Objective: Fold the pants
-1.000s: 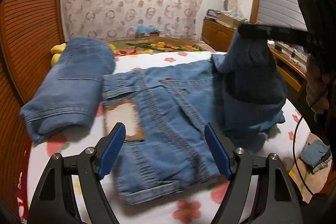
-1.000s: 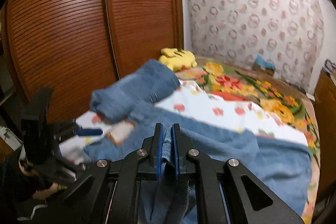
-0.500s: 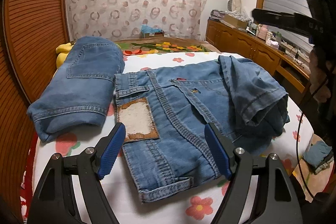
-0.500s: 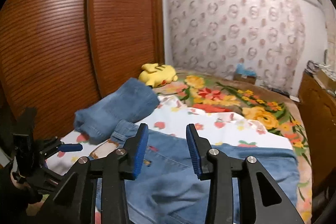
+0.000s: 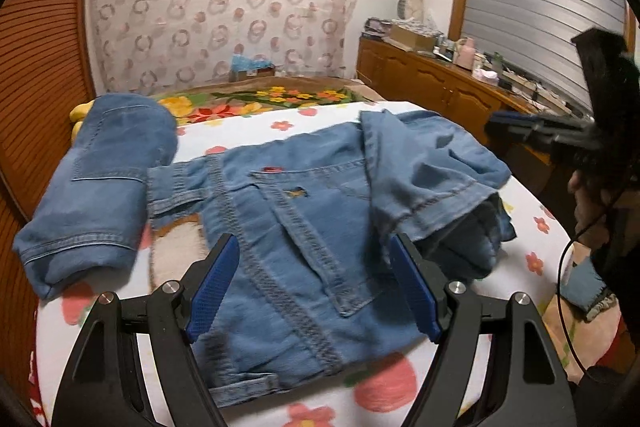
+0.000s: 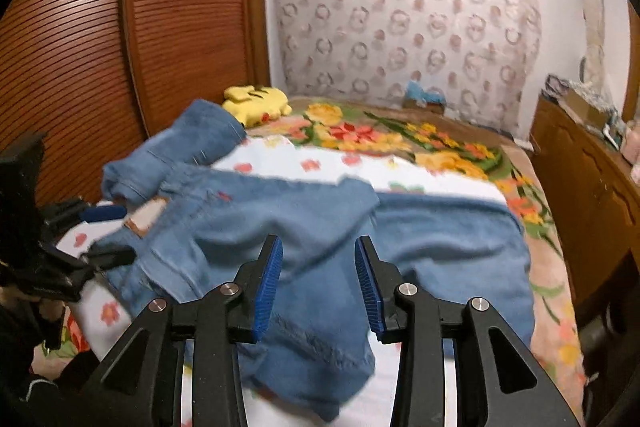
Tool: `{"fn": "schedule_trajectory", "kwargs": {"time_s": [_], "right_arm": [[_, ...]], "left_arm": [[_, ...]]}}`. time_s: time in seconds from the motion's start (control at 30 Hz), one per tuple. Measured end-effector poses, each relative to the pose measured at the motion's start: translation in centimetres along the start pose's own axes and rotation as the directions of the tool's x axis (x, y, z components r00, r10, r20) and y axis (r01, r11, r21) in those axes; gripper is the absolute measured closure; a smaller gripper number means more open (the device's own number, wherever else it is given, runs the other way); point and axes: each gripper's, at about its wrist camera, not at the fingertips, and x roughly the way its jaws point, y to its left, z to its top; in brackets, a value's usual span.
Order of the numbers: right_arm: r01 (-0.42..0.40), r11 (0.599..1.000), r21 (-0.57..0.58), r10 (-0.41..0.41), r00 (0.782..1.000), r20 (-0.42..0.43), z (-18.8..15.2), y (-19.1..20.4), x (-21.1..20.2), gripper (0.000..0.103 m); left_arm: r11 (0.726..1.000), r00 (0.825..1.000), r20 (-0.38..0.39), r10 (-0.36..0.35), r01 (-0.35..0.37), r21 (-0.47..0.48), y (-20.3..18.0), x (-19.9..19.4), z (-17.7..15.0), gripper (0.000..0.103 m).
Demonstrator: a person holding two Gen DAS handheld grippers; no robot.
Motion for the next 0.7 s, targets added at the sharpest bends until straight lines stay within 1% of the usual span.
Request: {"fn": "schedule_trajectory", "kwargs": {"time_s": [0.2,0.3,0.4,0.43,0.5,0.57,0.6,0.67,0.7], "right_arm": [[0.01,0.999,0.051,-0.007,0.999,-0.047,-1.6,-0.5,1.5,0.064],[0.013,0.997,0.081,-0.008,0.997,-0.072,-1.9,-1.1,2.2,0.064],[0.005,0.994,0.108,0.004,0.996,-0.09,-2.0,-1.6,2.4,0.064],[0.004,0.994,0.111,0.007,0.995,-0.095,-1.8,-1.6,2.5,0.064],[0.006,0.994,0.113,0.005,0.995,-0.099,-1.7,-1.6,2.7,0.064],[0.016,0.995,0.099,-0.006,0.995,-0.1,-1.4,-1.6,2.8,0.064],[0.021,0.996,0.09,-0.012,0.995,-0.101,-1.2,-1.6,2.9,0.064],[0.031,0.996,0.085,-0.022,0.994,-0.103,-1.4,-1.5,3.1,0.064],[0.032,0.996,0.087,-0.023,0.995,-0.102,-1.6,-1.5,3.2,0.064]], "left_arm": [[0.999,0.998,-0.042,-0.041,0.042,0.024,-1.5,1.0,-0.7,0.025],[0.996,0.997,-0.034,-0.076,0.078,0.047,-2.1,0.9,-0.7,0.025],[0.995,0.997,-0.036,-0.072,0.074,0.067,-2.7,1.1,-0.4,0.025],[0.994,0.996,-0.037,-0.076,0.079,0.072,-2.8,1.2,-0.3,0.027],[0.992,0.995,-0.034,-0.089,0.092,0.087,-3.3,1.5,0.0,0.038],[0.989,0.994,-0.03,-0.103,0.106,0.099,-3.6,1.8,0.5,0.059],[0.989,0.994,-0.021,-0.108,0.11,0.095,-3.7,1.9,0.8,0.063],[0.986,0.992,-0.016,-0.128,0.129,0.102,-4.0,1.8,1.5,0.079],[0.986,0.991,-0.007,-0.136,0.136,0.101,-4.0,1.5,1.8,0.082]]}}
